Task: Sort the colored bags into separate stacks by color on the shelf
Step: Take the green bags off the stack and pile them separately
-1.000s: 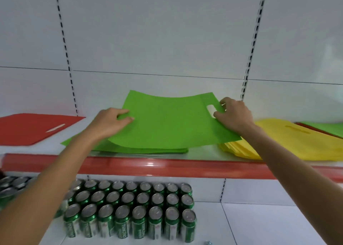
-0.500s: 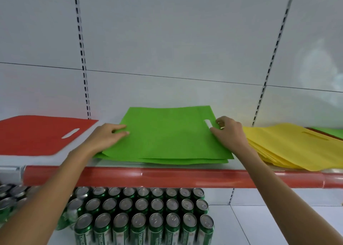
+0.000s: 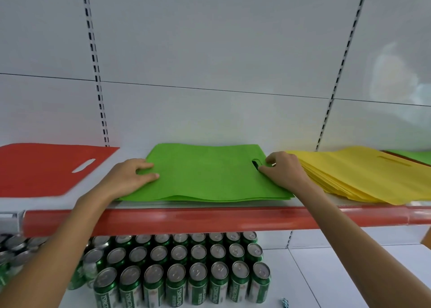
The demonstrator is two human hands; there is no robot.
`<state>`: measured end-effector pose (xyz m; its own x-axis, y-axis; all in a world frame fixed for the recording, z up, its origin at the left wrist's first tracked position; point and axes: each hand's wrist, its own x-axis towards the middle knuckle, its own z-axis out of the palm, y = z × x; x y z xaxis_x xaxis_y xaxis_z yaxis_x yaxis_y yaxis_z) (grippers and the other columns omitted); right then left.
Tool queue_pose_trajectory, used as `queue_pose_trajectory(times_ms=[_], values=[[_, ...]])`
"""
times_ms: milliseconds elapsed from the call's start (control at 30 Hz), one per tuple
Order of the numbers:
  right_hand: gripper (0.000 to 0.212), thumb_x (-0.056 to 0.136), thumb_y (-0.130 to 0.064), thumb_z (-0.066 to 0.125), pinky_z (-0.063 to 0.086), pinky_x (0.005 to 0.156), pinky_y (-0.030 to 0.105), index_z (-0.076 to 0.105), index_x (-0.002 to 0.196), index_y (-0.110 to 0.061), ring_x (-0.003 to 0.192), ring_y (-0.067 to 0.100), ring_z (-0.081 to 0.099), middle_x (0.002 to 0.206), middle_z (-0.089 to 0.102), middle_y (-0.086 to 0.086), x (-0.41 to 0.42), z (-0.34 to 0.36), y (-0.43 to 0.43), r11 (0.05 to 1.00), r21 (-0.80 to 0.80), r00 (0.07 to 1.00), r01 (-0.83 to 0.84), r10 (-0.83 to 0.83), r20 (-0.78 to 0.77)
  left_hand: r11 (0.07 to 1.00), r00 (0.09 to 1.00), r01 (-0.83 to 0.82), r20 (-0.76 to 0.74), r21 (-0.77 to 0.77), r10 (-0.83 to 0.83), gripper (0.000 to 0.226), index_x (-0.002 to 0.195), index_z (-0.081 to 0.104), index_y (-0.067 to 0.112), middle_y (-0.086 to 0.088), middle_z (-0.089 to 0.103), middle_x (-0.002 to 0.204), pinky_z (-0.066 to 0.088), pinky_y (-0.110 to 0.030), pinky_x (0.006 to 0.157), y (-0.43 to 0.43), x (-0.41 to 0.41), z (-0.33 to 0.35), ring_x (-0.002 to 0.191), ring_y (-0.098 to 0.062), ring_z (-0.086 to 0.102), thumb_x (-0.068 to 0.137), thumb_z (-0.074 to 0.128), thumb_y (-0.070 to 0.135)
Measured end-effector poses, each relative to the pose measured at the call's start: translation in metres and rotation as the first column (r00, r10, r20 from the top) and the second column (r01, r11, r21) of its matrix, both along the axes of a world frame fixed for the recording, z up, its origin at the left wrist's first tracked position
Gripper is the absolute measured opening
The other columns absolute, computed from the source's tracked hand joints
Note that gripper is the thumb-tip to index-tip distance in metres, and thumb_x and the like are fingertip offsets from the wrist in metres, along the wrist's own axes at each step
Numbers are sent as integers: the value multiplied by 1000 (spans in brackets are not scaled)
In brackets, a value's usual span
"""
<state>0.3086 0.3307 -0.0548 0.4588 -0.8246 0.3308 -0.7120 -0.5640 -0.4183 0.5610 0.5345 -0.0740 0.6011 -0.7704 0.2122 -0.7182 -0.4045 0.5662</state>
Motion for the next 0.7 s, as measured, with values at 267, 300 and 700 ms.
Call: queue_pose_trajectory(times_ms=[267, 300, 700], values=[[40, 90, -35, 58, 48, 86, 32, 62, 119, -8, 108, 24, 59, 123, 62, 7, -7, 3, -11, 999, -15, 998, -50, 51, 21, 994, 961, -63, 275, 84, 38, 50, 132, 51, 14, -10, 44, 142, 31, -33, 107, 3, -8, 20, 130, -25, 42, 88, 58, 38], [40, 90, -35, 57, 47, 87, 32, 62, 121, -9, 109, 23, 59, 125, 61, 7, -11, 6, -14, 998, -31, 998, -47, 49, 50, 999, 944, -48, 329, 26, 37, 49, 131, 52, 14, -9, 47, 140, 32, -34, 107, 0, -12, 26, 128, -25, 44, 88, 57, 38], [34, 89, -25, 59, 48, 91, 37, 62, 120, -10, 109, 23, 59, 120, 64, 6, -158, 38, -64, 976, -213, 988, 51, -19, 152, 966, 925, 234, 330, -111, -186, 45, 129, 54, 14, -6, 52, 136, 31, -26, 104, -91, -162, 42, 125, -20, 48, 88, 59, 32]])
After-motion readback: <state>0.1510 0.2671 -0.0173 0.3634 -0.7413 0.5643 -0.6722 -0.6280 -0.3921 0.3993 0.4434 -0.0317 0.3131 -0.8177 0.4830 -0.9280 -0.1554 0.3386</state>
